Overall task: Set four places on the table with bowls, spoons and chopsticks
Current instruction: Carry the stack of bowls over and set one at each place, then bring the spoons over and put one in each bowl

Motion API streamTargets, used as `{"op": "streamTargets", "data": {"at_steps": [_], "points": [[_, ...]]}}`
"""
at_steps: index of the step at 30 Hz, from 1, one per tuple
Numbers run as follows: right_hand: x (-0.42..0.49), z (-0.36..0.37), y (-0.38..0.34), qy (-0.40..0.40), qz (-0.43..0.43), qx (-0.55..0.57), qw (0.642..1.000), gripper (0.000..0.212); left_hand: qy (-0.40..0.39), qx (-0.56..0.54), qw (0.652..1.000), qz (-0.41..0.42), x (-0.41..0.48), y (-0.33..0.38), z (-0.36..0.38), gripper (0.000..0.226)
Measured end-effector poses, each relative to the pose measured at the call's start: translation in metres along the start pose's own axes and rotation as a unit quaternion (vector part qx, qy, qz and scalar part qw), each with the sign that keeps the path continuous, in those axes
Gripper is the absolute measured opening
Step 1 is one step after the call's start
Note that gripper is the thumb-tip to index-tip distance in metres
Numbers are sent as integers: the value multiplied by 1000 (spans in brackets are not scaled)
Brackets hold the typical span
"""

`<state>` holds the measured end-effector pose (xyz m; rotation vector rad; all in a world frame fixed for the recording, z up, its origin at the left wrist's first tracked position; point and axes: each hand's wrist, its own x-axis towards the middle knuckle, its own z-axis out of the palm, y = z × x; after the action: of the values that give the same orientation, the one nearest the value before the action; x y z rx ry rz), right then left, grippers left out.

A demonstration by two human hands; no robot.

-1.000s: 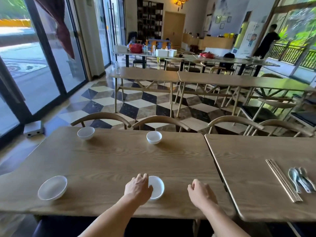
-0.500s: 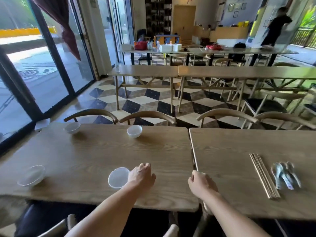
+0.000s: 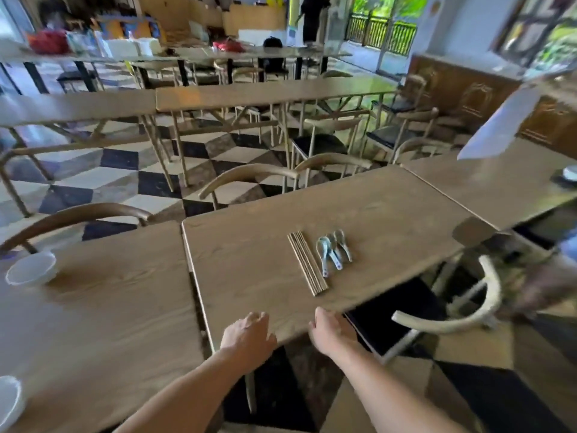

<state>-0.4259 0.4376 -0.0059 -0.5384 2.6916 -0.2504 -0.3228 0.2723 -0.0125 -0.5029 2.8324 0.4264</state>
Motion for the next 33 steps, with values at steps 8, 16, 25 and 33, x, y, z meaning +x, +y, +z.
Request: {"op": "streamTargets", "data": {"at_steps": [8,16,25,33], "points": [[34,-25,62,-1,131,103,986,25,-99,-67,992,43,97,45,5,28],[84,-36,94,-31,166,153,974,22,-138,-169,976,24,186,81,9,21],[221,-63,137,-82,110,179,974,41,-54,-287,949,-117,308,136,1,25],[365,-61,154,-105,79,174,976,67,-15,-231,952,-199,395,149,12,26]]}}
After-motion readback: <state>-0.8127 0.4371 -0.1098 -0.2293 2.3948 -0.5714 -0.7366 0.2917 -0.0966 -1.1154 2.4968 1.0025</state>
